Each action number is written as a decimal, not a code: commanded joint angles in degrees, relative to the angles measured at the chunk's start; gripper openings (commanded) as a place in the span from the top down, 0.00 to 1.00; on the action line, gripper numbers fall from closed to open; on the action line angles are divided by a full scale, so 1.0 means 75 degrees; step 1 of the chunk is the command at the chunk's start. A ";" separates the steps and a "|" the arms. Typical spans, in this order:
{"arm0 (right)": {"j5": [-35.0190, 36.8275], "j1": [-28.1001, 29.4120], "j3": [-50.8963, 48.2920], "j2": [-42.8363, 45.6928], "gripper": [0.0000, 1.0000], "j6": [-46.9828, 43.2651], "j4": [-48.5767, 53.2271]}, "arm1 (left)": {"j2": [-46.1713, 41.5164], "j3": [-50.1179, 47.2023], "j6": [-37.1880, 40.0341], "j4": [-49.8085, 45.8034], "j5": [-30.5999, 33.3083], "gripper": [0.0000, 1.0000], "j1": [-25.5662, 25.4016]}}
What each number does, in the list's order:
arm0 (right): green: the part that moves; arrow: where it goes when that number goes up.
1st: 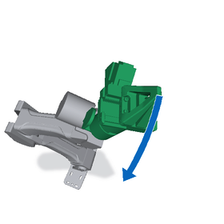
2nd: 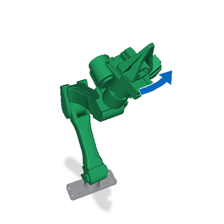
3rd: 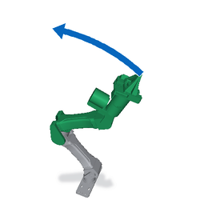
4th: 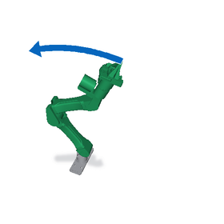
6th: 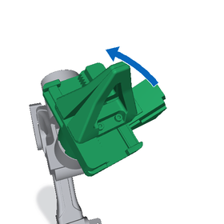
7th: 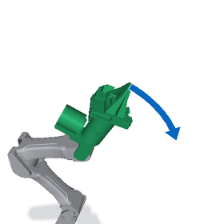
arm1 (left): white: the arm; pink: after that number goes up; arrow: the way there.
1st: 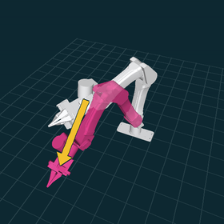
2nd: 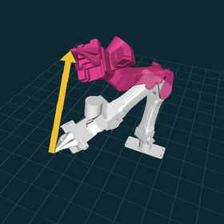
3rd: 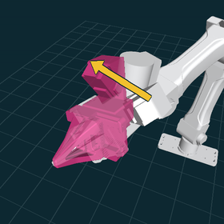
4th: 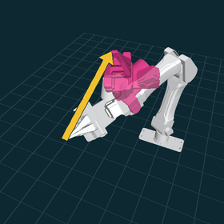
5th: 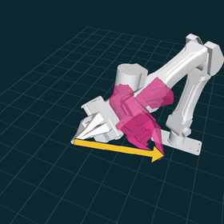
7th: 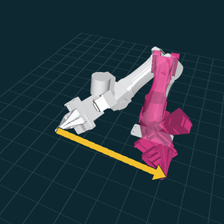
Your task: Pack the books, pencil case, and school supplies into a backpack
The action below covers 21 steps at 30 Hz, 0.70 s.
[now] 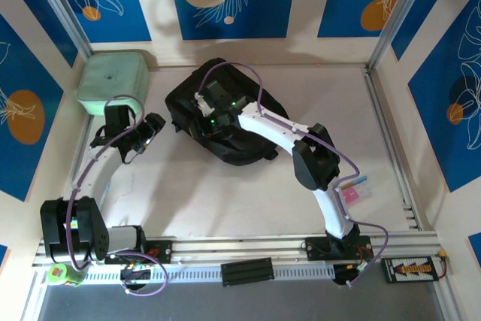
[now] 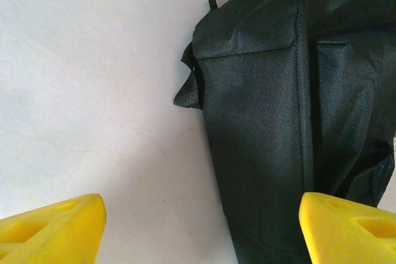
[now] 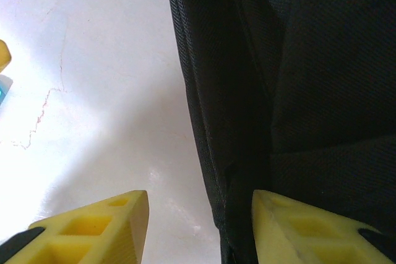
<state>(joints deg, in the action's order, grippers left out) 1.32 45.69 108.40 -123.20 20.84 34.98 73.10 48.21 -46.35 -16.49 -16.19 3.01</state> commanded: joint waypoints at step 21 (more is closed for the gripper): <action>0.0080 -0.0128 -0.0339 0.0430 0.96 0.0331 -0.0417 | 0.0276 -0.0191 -0.0416 0.1037 -0.1650 0.22 0.0057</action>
<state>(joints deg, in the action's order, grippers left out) 1.56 44.82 106.94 -122.98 22.81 33.19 74.19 47.68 -47.68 -12.36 -24.01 3.01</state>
